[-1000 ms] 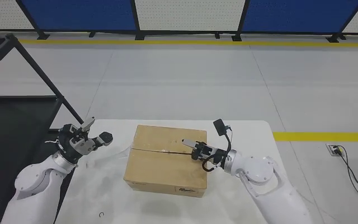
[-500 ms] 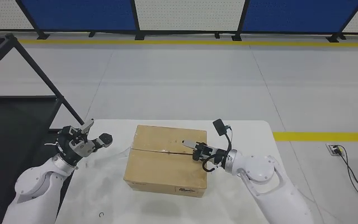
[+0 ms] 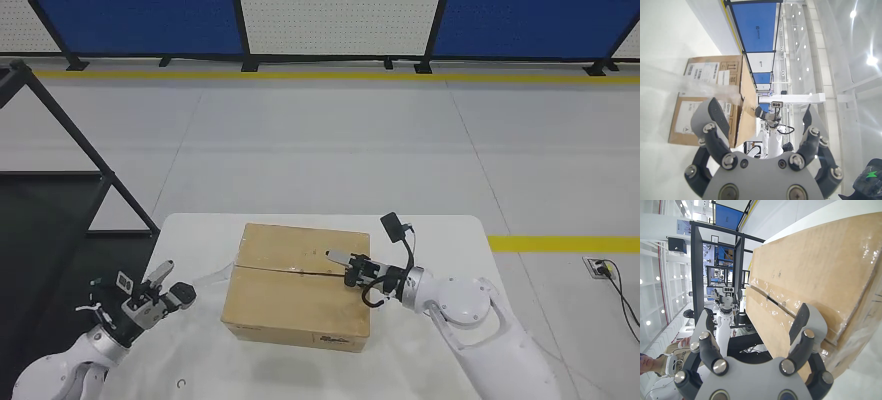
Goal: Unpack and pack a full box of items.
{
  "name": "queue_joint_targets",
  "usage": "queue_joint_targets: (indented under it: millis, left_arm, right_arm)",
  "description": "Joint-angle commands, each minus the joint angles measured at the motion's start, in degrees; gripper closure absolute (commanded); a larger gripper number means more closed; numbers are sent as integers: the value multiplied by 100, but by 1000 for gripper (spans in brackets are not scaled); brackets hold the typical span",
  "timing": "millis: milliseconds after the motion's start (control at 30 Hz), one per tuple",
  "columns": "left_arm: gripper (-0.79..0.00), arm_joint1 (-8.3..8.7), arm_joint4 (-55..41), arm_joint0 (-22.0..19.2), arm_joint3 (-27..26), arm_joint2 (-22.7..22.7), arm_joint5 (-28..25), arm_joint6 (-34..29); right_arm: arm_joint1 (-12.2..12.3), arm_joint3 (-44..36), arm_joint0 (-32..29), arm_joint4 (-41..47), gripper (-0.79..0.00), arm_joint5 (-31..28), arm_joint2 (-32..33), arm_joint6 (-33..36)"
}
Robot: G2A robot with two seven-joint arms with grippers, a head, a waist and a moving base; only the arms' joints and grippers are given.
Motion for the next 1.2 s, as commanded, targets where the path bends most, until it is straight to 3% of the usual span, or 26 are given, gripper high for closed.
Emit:
queue_joint_targets:
  millis: [0,167,533,733,1167]
  left_arm:
    - [-785,-13,-12,103,-28,92,103,59]
    - [-785,-86,89,-58,221,504,227,631]
    - [-785,-403,-252,-1105,1433,1541,203,2232]
    - [-785,-545,-707,-1425,1877,1690,-42,2808]
    - [-785,-644,-769,-1650,2041,1526,-584,3372]
  right_arm:
    - [0,0,0,0,-785,0,0,0]
    - [0,0,0,0,-785,0,0,0]
    - [0,0,0,0,-785,0,0,0]
    - [0,0,0,0,-785,0,0,0]
    - [0,0,0,0,-785,0,0,0]
